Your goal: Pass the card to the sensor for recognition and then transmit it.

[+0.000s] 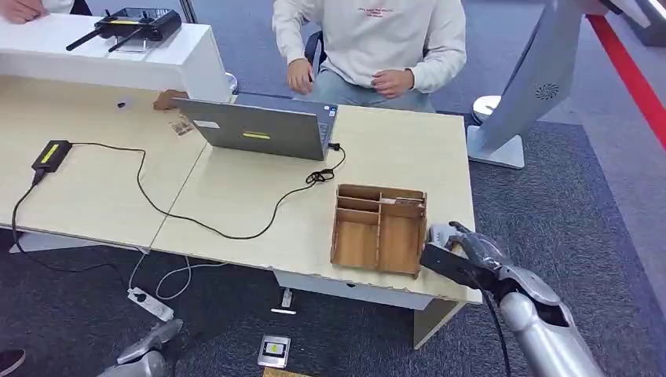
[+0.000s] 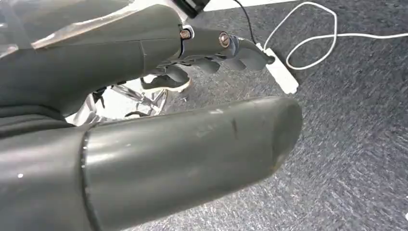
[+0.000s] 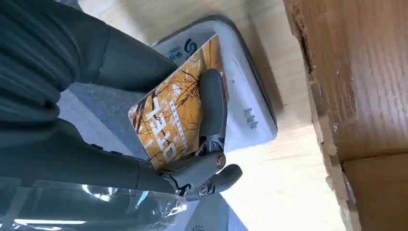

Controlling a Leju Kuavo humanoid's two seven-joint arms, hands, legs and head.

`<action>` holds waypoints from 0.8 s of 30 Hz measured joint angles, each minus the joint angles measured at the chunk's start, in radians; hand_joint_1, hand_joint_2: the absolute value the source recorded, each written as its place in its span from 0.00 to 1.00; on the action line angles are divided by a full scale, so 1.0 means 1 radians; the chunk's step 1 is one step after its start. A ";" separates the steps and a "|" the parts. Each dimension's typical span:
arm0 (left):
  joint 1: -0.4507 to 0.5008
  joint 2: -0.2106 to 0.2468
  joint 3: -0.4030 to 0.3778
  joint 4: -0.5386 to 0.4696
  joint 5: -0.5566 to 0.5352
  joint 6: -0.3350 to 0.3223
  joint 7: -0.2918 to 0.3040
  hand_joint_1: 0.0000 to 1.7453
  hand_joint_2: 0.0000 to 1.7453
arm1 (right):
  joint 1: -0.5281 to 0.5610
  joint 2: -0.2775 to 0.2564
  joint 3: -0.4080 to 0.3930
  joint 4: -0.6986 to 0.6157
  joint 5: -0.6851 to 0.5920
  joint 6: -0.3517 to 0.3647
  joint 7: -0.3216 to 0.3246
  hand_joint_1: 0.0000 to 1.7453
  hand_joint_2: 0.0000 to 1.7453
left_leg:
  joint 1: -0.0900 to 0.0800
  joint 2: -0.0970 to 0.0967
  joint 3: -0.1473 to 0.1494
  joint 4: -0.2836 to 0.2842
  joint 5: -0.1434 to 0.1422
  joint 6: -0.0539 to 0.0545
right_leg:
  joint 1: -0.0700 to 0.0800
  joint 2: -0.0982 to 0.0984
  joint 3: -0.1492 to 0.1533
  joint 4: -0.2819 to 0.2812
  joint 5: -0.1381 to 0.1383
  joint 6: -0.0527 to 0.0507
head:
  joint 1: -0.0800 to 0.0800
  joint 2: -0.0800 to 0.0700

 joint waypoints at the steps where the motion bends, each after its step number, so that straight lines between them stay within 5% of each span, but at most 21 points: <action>1: 0.005 -0.001 0.004 -0.001 -0.003 0.004 0.000 0.00 0.00 | -0.002 0.000 -0.007 0.000 0.000 -0.032 -0.002 1.00 1.00 | 0.000 0.000 0.000 0.000 0.000 0.000 | 0.000 0.000 0.000 0.000 0.000 0.000 | 0.000 0.000; 8: 0.036 -0.005 0.024 -0.019 -0.029 0.021 -0.010 0.00 0.00 | -0.085 -0.025 -0.128 -0.067 -0.033 -0.189 -0.035 1.00 1.00 | -0.001 0.000 0.000 0.000 0.000 0.000 | -0.001 0.000 0.000 0.000 0.000 0.000 | 0.000 0.000; 17: 0.029 -0.021 0.037 -0.019 -0.036 0.024 -0.037 0.00 0.00 | -0.198 -0.040 -0.244 -0.127 -0.025 -0.191 -0.075 1.00 1.00 | 0.000 0.000 0.000 0.000 0.000 0.000 | -0.001 0.000 0.000 0.000 0.000 0.000 | 0.000 0.000; 24: 0.017 -0.026 0.043 -0.019 -0.025 0.018 -0.048 0.00 0.00 | -0.344 0.002 -0.226 -0.032 0.053 -0.169 -0.186 1.00 1.00 | 0.000 0.000 -0.001 0.000 0.001 0.000 | -0.001 0.001 -0.001 0.001 0.000 0.000 | 0.000 0.000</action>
